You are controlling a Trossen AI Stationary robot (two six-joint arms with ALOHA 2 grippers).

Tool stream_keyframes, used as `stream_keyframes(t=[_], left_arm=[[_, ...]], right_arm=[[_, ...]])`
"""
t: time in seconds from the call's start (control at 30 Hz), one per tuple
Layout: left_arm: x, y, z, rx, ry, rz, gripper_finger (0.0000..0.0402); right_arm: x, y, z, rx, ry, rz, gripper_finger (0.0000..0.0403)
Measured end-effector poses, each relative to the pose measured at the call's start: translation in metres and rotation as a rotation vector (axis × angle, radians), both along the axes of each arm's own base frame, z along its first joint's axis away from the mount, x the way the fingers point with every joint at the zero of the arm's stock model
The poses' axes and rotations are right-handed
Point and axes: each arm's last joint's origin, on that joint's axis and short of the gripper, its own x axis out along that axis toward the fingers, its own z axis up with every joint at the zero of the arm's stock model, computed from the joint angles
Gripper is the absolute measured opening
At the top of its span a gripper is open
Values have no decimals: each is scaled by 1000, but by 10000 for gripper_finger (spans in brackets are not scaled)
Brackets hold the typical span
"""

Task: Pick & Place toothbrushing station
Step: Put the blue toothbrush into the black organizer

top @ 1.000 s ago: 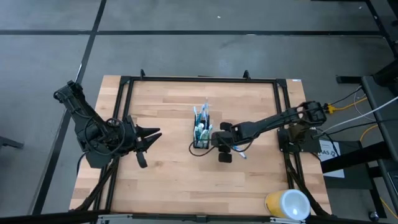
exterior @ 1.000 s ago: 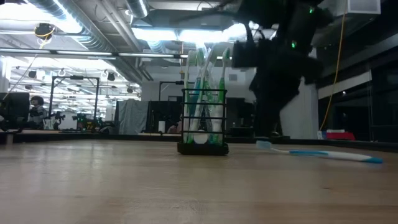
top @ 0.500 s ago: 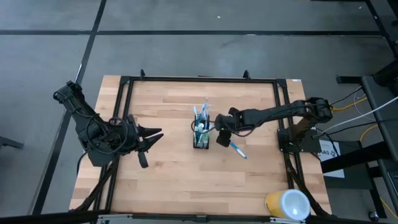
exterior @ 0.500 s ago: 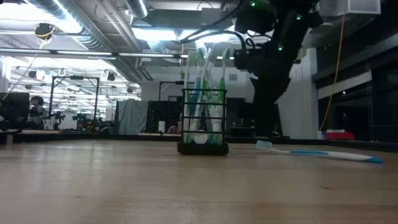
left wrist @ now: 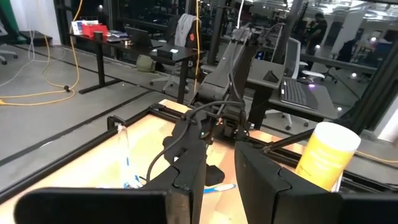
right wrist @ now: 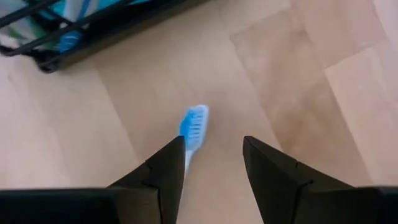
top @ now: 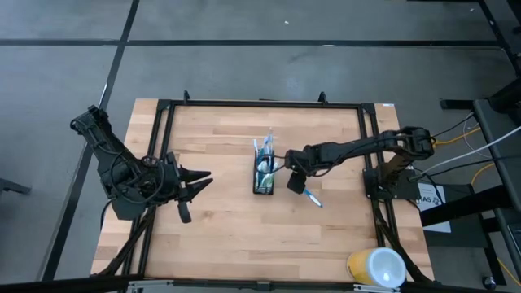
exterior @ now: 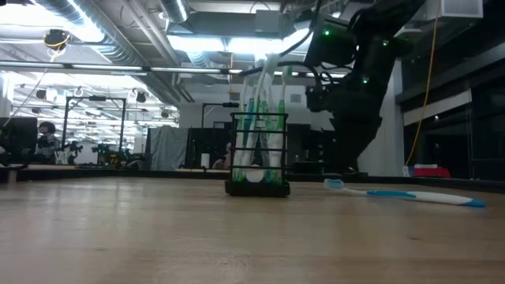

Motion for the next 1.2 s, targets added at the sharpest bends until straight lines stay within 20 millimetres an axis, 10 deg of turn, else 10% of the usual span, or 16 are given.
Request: stream_keyframes(t=[0.53, 0.93, 1.2], left_arm=[[0, 0, 0, -10, -6, 9, 81], [1, 0, 1, -36, -24, 10, 81], [1, 0, 2, -39, -27, 11, 81]], right_arm=[[1, 22, 47, -10, -164, 123, 166], [-21, 56, 27, -187, 4, 633, 166], [-27, 49, 3, -284, -13, 625, 166]])
